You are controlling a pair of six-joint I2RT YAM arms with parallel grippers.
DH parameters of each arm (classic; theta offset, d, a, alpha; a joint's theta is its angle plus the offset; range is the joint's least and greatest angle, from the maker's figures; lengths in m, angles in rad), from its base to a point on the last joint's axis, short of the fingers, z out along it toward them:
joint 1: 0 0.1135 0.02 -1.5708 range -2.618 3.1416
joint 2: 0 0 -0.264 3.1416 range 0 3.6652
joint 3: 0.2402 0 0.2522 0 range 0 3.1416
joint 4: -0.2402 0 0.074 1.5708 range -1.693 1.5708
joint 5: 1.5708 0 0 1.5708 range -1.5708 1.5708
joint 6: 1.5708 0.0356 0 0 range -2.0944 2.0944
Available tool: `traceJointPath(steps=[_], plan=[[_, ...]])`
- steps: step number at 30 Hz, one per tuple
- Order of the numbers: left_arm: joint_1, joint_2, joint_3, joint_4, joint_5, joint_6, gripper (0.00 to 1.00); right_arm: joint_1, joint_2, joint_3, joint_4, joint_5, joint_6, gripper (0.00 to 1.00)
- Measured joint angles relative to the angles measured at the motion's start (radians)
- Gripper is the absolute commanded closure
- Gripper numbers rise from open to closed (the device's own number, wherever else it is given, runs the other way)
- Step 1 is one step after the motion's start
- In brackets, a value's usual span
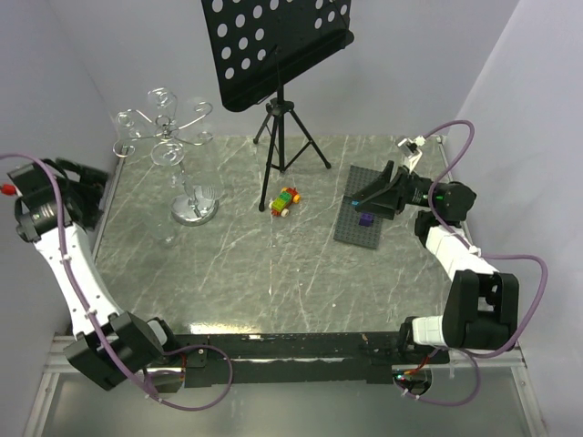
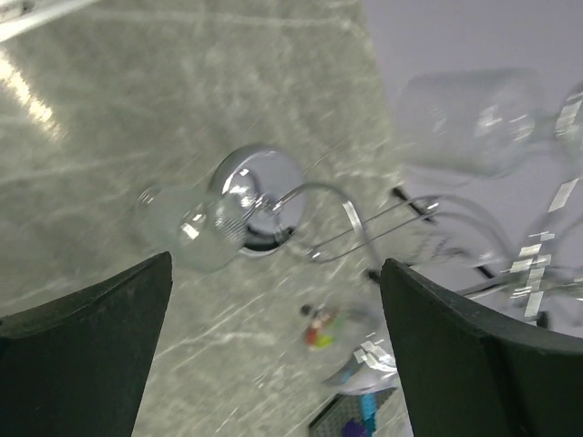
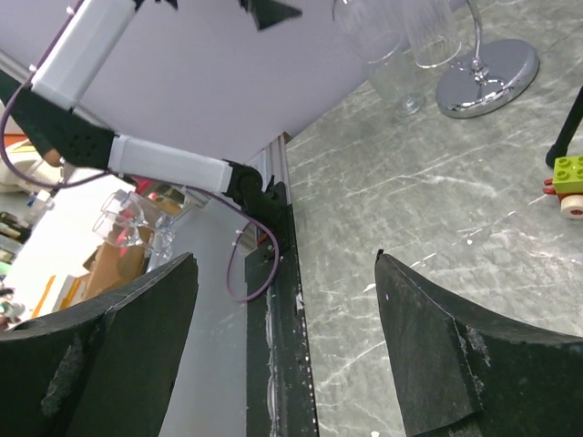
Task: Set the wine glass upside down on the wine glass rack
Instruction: Pick up the wine glass at the center of the board.
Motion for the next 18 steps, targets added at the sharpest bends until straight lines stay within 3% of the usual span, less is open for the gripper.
traceJointPath(steps=[8, 13, 18], plan=[[-0.019, -0.080, -0.260, 0.028, 0.059, 0.029, 0.16, 0.029, 0.085, 0.000, 0.000, 0.001, 0.003, 0.16], [-0.021, -0.015, -0.348, 0.079, 0.147, 0.053, 0.25, 0.078, 0.128, 0.001, 0.000, 0.000, 0.010, 0.16], [-0.023, 0.091, -0.347, 0.090, 0.178, 0.099, 0.25, 0.130, 0.175, 0.008, -0.001, 0.000, 0.031, 0.17]])
